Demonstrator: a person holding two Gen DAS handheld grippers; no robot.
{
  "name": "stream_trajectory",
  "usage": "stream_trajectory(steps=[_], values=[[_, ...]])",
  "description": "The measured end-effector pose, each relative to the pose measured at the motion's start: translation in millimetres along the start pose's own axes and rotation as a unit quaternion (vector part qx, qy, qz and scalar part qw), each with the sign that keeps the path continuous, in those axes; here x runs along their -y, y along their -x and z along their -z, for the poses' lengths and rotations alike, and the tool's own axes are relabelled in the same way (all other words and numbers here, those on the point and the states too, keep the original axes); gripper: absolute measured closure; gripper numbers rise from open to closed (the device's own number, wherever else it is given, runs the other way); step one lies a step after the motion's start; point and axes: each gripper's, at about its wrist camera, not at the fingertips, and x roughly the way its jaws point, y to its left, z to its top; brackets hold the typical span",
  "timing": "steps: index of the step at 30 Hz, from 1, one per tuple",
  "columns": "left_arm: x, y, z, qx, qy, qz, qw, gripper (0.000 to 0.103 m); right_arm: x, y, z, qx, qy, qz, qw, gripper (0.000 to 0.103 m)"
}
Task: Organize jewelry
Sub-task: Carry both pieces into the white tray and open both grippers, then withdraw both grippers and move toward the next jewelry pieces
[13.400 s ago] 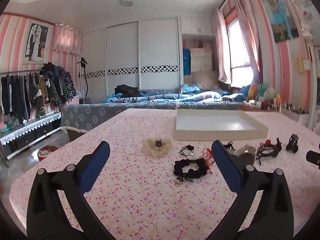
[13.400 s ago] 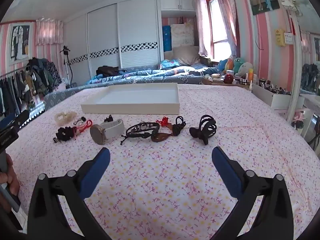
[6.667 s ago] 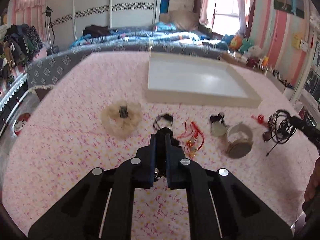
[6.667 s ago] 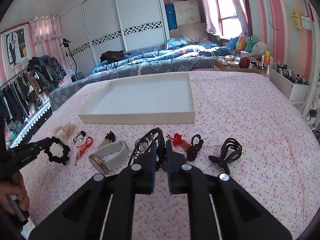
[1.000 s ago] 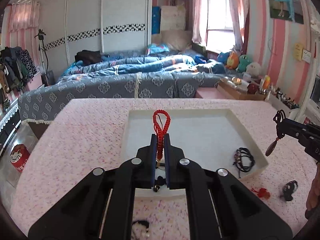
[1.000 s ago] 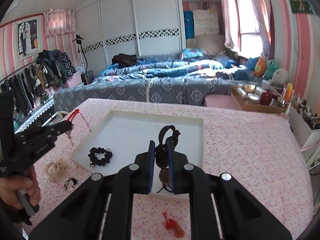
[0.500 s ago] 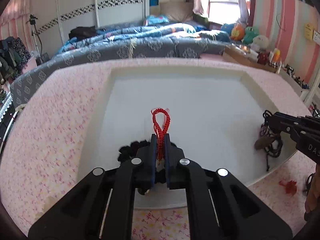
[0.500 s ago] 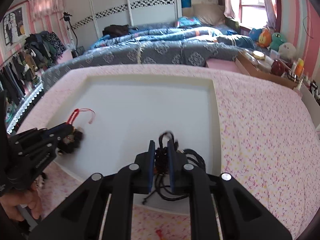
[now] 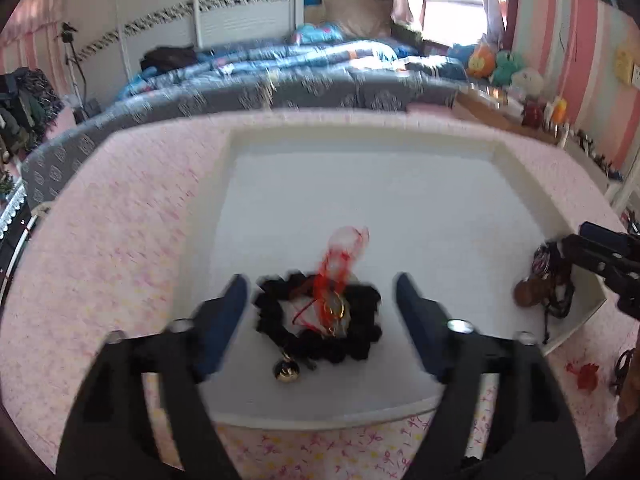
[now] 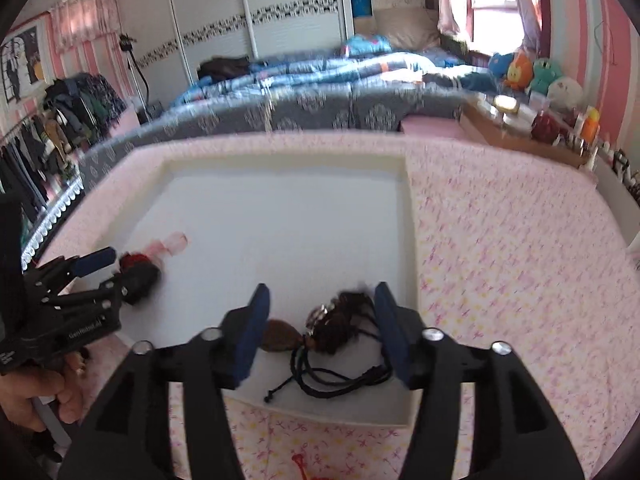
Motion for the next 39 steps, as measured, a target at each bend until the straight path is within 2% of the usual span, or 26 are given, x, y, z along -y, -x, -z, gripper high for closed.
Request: stream_trajectory(steps=[4,8,14,16,17,19,25,28,31,33,39], values=[[-9,27,-5,0.027,-0.011,-0.008,0.9996,0.018,4,41,-4,0.039,0.002,0.003,0.999,0.037],[-37,69,6,0.051,0.009,0.003,0.9987,0.016,18,86,7,0.067,-0.007,0.001,0.998,0.036],[-68,123,54,0.078,0.020,-0.008,0.9967,0.013,40,135,63,0.090,-0.012,0.034,0.995,0.035],[-73,134,75,0.083,0.010,-0.005,0.9965,0.011,44,141,82,0.090,-0.006,0.047,0.995,0.035],[-71,139,87,0.086,0.001,-0.015,0.9962,0.011,46,144,95,0.089,-0.012,0.055,0.994,0.035],[-67,146,105,0.086,-0.010,-0.024,0.9960,0.011,49,148,110,0.086,-0.025,0.047,0.995,0.035],[-56,149,136,0.075,0.001,-0.018,0.9971,0.011,34,142,144,0.075,-0.013,0.051,0.996,0.035],[-45,147,140,0.074,-0.018,-0.027,0.9967,0.011,24,131,153,0.063,0.007,0.069,0.996,0.036],[-41,148,140,0.077,-0.026,-0.033,0.9961,0.008,19,138,154,0.086,0.017,0.076,0.993,0.035],[-38,147,139,0.074,-0.032,-0.038,0.9960,0.005,18,138,155,0.083,0.020,0.078,0.993,0.035],[-42,141,134,0.063,-0.023,-0.039,0.9969,0.004,20,137,154,0.075,0.015,0.074,0.994,0.035]])
